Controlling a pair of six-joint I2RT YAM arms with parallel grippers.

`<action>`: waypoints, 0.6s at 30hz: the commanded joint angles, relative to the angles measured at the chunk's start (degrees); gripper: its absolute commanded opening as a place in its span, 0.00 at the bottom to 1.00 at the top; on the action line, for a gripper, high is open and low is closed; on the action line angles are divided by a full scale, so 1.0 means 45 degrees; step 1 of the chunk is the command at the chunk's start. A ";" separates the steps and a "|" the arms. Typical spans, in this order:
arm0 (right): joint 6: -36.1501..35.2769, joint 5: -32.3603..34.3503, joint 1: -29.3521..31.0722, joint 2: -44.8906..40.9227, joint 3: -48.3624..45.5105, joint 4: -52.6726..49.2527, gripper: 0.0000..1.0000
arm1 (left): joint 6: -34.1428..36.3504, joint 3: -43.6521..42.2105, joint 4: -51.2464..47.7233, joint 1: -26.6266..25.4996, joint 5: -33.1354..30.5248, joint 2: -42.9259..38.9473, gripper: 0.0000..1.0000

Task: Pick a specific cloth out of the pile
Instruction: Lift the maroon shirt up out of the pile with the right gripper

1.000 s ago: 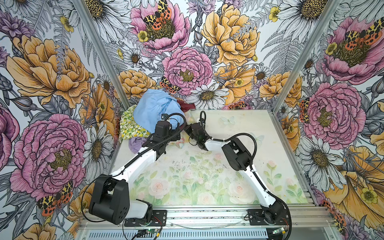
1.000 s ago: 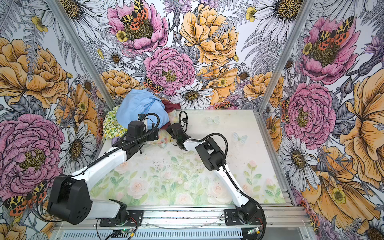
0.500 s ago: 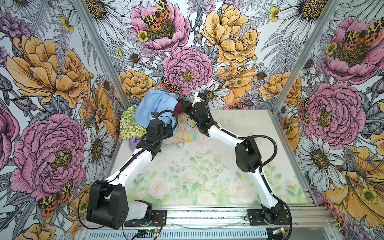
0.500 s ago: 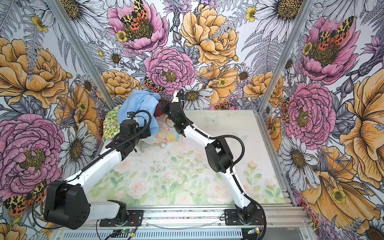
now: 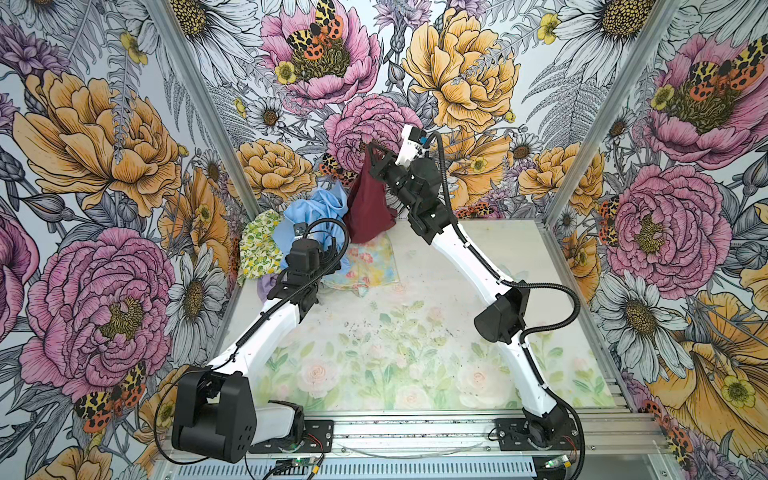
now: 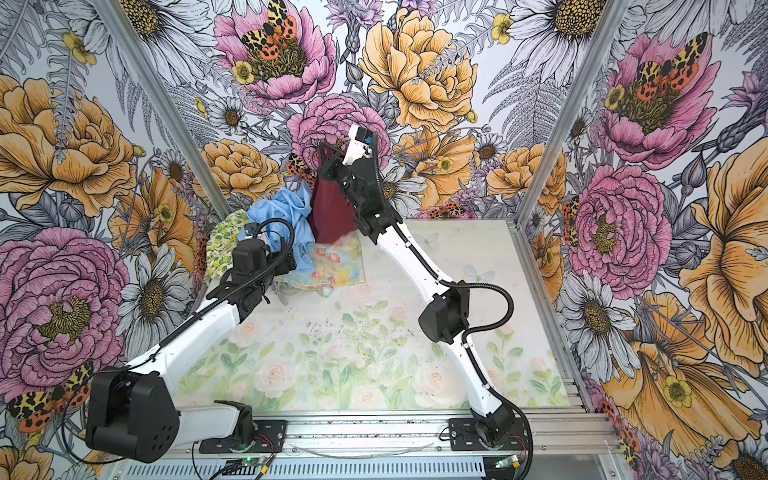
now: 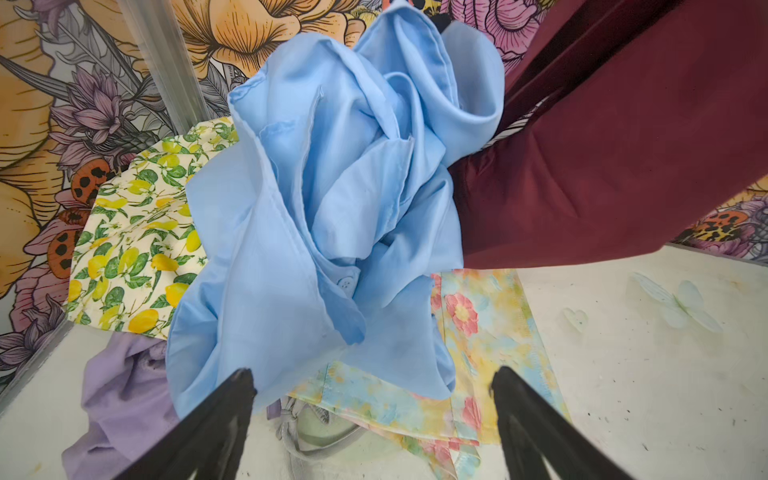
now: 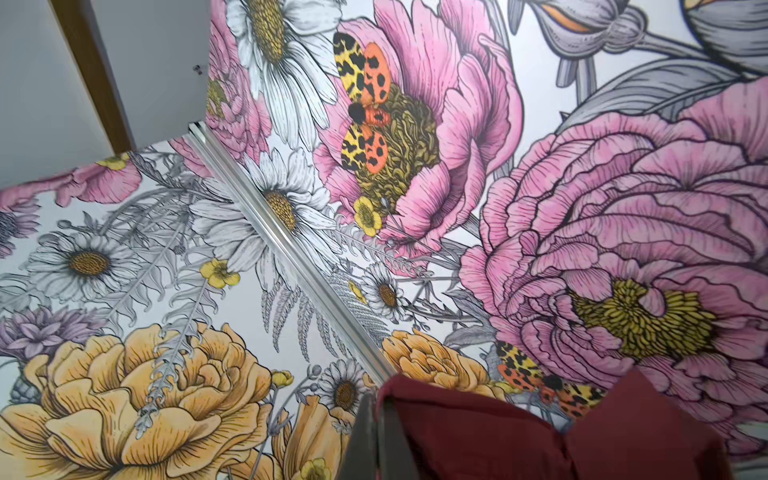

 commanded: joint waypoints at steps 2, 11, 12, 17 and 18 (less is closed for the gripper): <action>-0.1239 -0.0213 -0.0062 -0.2034 -0.2025 -0.0230 0.00 | 0.0454 -0.0662 0.1383 -0.0361 0.0674 -0.0422 0.91; -0.2378 -0.0616 -0.0632 -0.5466 -0.6539 -0.0619 0.00 | 0.1398 -0.1793 0.3320 -0.1533 0.2036 -0.0955 0.93; -0.2487 -0.0742 -0.0676 -0.5781 -0.7020 -0.0617 0.00 | 0.1470 -0.1949 0.3687 -0.1603 0.2446 -0.0959 0.93; -0.2918 -0.1071 -0.0697 -0.7118 -0.8572 -0.0631 0.00 | 0.1047 -0.2314 0.6096 -0.1961 0.3787 -0.0120 0.94; -0.2931 -0.1128 -0.0709 -0.7305 -0.8782 -0.0606 0.00 | 0.1062 -0.2081 0.6245 -0.2094 0.3906 0.0217 0.94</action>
